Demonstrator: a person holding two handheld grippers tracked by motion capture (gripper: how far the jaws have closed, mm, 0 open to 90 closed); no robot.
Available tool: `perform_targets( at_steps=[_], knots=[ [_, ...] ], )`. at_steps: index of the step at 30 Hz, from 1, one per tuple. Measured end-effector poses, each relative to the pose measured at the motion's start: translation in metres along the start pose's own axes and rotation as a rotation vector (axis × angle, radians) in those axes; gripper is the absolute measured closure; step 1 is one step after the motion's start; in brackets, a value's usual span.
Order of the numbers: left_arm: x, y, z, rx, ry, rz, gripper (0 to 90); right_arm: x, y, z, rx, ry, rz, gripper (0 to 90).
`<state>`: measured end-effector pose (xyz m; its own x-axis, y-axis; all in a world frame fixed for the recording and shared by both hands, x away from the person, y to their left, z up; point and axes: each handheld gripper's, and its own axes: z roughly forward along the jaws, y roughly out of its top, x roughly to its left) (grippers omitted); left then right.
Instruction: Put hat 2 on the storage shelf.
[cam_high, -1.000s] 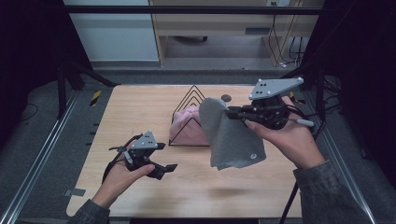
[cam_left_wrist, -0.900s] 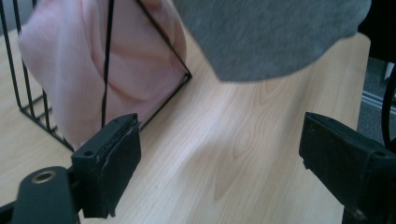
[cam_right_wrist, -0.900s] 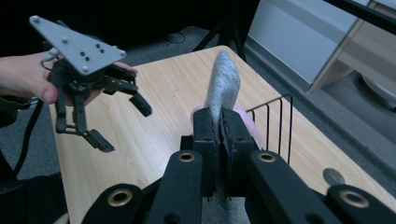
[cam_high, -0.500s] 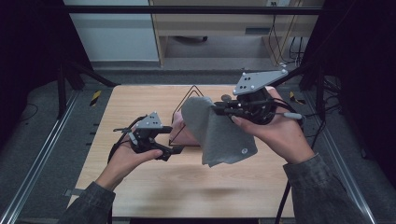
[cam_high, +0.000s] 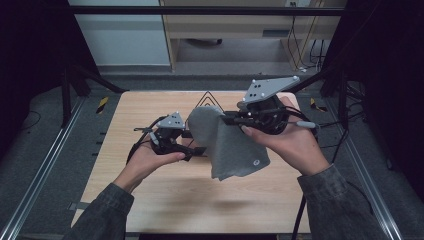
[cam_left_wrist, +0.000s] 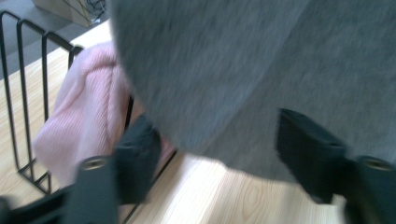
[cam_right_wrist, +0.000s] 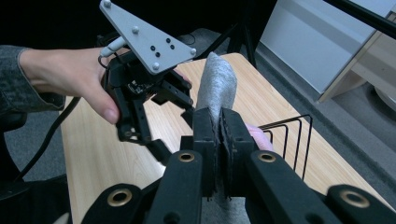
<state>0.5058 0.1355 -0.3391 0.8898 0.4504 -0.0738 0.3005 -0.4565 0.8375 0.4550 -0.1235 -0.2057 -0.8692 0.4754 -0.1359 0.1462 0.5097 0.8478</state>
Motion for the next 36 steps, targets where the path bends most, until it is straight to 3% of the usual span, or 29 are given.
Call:
perform_targets(
  at_steps=[3,6,7,9,15,26,31,36],
  knots=[
    [0.0,0.002,0.004,0.003,0.02,0.0,55.4,-0.002,-0.004,0.001,0.002,-0.002,0.012,86.3],
    [0.001,0.004,0.006,0.009,0.015,-0.026,76.4,-0.004,-0.006,0.001,0.005,-0.005,0.016,86.2],
    [0.001,0.005,0.006,0.001,0.006,-0.027,76.4,-0.005,-0.008,0.001,0.005,-0.008,0.021,86.3],
    [-0.001,0.009,0.002,-0.009,0.017,-0.018,85.9,-0.009,-0.014,-0.002,0.01,-0.021,0.035,86.2],
    [0.0,0.023,-0.014,-0.001,0.058,-0.011,86.9,-0.024,-0.021,-0.011,-0.004,-0.069,0.075,86.2],
    [0.01,0.09,-0.064,-0.014,0.166,0.043,87.2,-0.056,-0.005,-0.019,-0.088,-0.15,0.113,86.2],
    [0.015,0.11,-0.069,-0.006,0.221,0.068,87.2,-0.067,0.004,-0.018,-0.131,-0.185,0.127,86.2],
    [0.027,0.122,-0.068,-0.035,0.244,0.048,87.2,-0.082,0.012,-0.012,-0.162,-0.221,0.127,86.2]
  ],
)
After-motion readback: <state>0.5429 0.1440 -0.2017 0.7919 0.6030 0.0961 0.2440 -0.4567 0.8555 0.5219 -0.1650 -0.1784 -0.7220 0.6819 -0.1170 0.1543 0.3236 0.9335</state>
